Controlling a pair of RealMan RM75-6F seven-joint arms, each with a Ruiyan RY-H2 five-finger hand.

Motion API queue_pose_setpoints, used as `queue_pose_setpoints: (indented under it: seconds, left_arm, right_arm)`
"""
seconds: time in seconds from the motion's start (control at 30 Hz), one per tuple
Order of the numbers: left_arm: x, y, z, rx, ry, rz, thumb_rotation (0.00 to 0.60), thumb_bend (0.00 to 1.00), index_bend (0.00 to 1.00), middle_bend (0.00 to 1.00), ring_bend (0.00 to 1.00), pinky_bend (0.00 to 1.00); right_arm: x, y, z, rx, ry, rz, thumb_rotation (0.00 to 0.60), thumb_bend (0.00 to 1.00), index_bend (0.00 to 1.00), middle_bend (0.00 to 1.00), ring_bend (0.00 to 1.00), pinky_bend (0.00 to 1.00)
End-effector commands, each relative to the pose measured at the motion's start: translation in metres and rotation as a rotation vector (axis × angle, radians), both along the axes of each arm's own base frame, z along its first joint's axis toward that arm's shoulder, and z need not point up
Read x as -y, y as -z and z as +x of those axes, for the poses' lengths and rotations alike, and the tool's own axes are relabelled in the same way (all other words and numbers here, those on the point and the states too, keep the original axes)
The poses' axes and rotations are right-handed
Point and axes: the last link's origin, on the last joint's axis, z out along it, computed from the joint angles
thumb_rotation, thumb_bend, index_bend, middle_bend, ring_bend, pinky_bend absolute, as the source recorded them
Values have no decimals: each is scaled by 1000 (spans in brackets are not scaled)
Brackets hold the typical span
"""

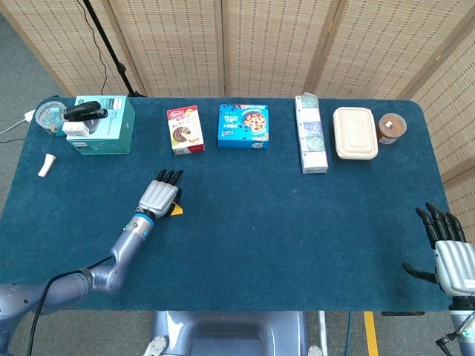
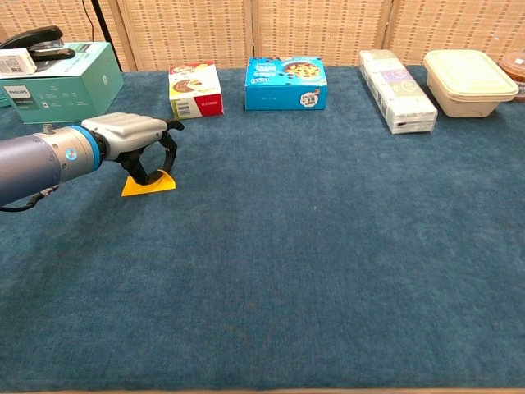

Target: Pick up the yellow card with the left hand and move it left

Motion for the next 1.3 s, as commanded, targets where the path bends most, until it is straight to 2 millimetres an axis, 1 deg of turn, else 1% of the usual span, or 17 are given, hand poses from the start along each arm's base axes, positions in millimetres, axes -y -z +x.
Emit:
queue_pose_setpoints:
  seconds: [0.03, 0.17, 0.27, 0.43, 0.53, 0.6, 0.73, 0.77, 0.93, 1.1, 1.2, 1.3]
  left_arm:
    - [2, -1, -2, 2, 0, -5, 600, 476, 625, 0, 0, 0]
    - [7, -6, -9, 21, 1, -17, 600, 476, 628, 0, 0, 0]
    - [13, -17, -18, 50, 6, -13, 600, 476, 630, 0, 0, 0]
    - [24, -39, -42, 77, 14, 3, 600, 476, 630, 0, 0, 0]
    - [29, -47, -54, 90, 10, 6, 600, 476, 629, 0, 0, 0]
    - [36, -58, -71, 101, -3, 12, 600, 476, 630, 0, 0, 0]
    - [48, -77, -94, 121, 2, 24, 600, 476, 630, 0, 0, 0]
    - [52, -84, -102, 130, 1, 35, 600, 475, 630, 0, 0, 0]
    - [63, -108, -120, 169, 9, 73, 600, 476, 630, 0, 0, 0]
    - [68, -129, -127, 203, 26, 117, 600, 475, 630, 0, 0, 0]
    - [66, -132, -124, 213, 36, 122, 600, 473, 630, 0, 0, 0]
    - [64, -129, -118, 223, 51, 117, 600, 473, 630, 0, 0, 0]
  right_arm:
    - [0, 0, 0, 0, -1, 0, 600, 0, 0, 0, 0, 0]
    - [-1, -1, 0, 2, -3, -2, 600, 0, 0, 0, 0, 0]
    - [-1, -1, 1, 3, -4, -2, 600, 0, 0, 0, 0, 0]
    - [-2, -1, 1, 6, -4, -1, 600, 0, 0, 0, 0, 0]
    - [-2, -1, 1, 5, -5, 0, 600, 0, 0, 0, 0, 0]
    - [-2, 0, 2, 3, -8, 2, 600, 0, 0, 0, 0, 0]
    - [-3, 1, 3, 1, -9, 3, 600, 0, 0, 0, 0, 0]
    - [-3, 2, 3, 0, -10, 5, 600, 0, 0, 0, 0, 0]
    - [-3, 3, 4, -2, -12, 10, 600, 0, 0, 0, 0, 0]
    - [-4, 4, 5, -3, -13, 15, 600, 0, 0, 0, 0, 0]
    - [-4, 4, 5, -3, -12, 16, 600, 0, 0, 0, 0, 0]
    - [-4, 3, 5, -3, -12, 14, 600, 0, 0, 0, 0, 0]
